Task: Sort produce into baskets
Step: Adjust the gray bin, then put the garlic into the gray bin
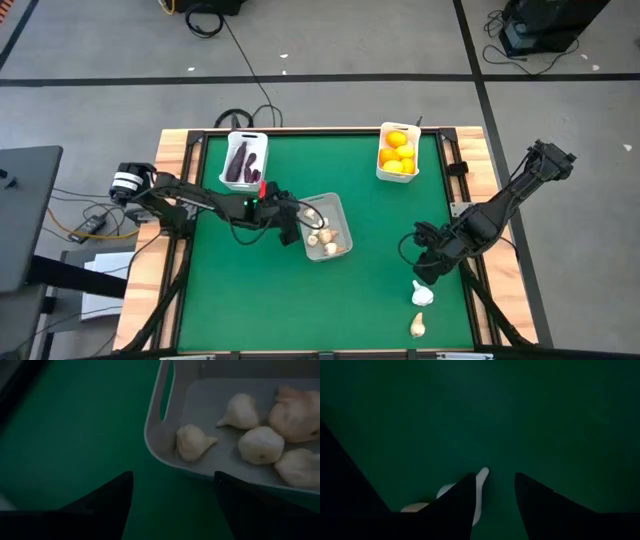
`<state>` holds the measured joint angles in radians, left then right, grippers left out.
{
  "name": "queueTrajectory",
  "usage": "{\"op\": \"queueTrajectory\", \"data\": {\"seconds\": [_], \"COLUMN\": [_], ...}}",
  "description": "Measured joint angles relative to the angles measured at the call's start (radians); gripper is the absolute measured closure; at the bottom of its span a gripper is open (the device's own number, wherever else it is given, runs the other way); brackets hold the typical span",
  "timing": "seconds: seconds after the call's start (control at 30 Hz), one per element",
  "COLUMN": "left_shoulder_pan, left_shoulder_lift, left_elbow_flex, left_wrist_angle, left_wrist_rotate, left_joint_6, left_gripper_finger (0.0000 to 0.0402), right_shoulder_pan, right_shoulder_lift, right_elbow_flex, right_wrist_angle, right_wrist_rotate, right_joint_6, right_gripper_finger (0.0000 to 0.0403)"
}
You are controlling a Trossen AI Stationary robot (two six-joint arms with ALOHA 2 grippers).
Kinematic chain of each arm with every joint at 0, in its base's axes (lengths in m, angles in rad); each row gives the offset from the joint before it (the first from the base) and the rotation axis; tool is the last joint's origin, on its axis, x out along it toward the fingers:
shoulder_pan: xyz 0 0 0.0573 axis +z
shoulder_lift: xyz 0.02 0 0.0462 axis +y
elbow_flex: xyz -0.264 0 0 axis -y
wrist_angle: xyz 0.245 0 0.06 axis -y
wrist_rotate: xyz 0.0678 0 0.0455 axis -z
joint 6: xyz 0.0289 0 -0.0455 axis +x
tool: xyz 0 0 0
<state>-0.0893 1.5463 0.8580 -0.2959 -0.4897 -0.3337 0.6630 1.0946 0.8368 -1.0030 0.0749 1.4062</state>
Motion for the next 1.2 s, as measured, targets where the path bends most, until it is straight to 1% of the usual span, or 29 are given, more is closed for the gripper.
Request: {"op": "queueTrajectory", "data": {"seconds": [0.13, 0.23, 0.33, 0.43, 0.57, 0.67, 0.7, 0.77, 0.8, 0.83, 0.9, 1.03, 1.1, 1.2], "left_shoulder_pan": [0.059, 0.104, 0.127, 0.129, 0.098, 0.048, 0.027, -0.016, -0.036, -0.056, -0.089, -0.146, -0.165, -0.182], "left_shoulder_lift": [0.000, 0.000, 0.000, -0.006, -0.011, -0.012, -0.012, -0.012, -0.012, -0.012, -0.012, -0.012, -0.012, -0.012], "left_elbow_flex": [-0.034, -0.044, -0.027, 0.011, 0.067, 0.096, 0.099, 0.099, 0.099, 0.099, 0.099, 0.099, 0.099, 0.099], "left_wrist_angle": [0.196, 0.291, 0.258, 0.164, 0.059, 0.036, 0.041, 0.054, 0.059, 0.067, 0.067, 0.068, 0.076, 0.113], "left_wrist_rotate": [0.063, 0.118, 0.117, 0.094, 0.067, 0.063, 0.052, 0.014, -0.004, -0.022, -0.052, -0.073, -0.075, -0.077], "left_joint_6": [0.165, 0.199, 0.201, 0.200, 0.179, 0.172, 0.172, 0.172, 0.169, 0.163, 0.140, 0.094, 0.085, 0.065], "left_gripper_finger": [0.0117, 0.0117, 0.0117, 0.0117, 0.0117, 0.0117, 0.0117, 0.0117, 0.0117, 0.0117, 0.0117, 0.0117, 0.0117, 0.0117], "right_shoulder_pan": [0.032, 0.050, 0.070, 0.098, 0.151, 0.198, 0.211, 0.232, 0.246, 0.260, 0.277, 0.299, 0.304, 0.311], "right_shoulder_lift": [0.000, 0.000, 0.000, 0.000, 0.000, 0.018, 0.026, 0.049, 0.065, 0.084, 0.121, 0.193, 0.220, 0.242], "right_elbow_flex": [0.000, 0.000, 0.000, 0.000, 0.000, 0.000, 0.000, 0.000, 0.000, 0.000, -0.001, 0.000, 0.000, -0.001], "right_wrist_angle": [0.001, 0.007, 0.015, 0.028, 0.061, 0.110, 0.107, 0.104, 0.115, 0.129, 0.178, 0.235, 0.235, 0.235], "right_wrist_rotate": [-0.006, -0.033, -0.063, -0.078, -0.077, -0.028, 0.008, 0.113, 0.151, 0.164, 0.133, 0.002, -0.061, -0.085], "right_joint_6": [0.033, 0.056, 0.082, 0.124, 0.196, 0.210, 0.211, 0.243, 0.258, 0.259, 0.231, 0.169, 0.154, 0.116], "right_gripper_finger": [0.0255, 0.0255, 0.0255, 0.0255, 0.0255, 0.0255, 0.0255, 0.0257, 0.0258, 0.0259, 0.0262, 0.0265, 0.0266, 0.0266]}}
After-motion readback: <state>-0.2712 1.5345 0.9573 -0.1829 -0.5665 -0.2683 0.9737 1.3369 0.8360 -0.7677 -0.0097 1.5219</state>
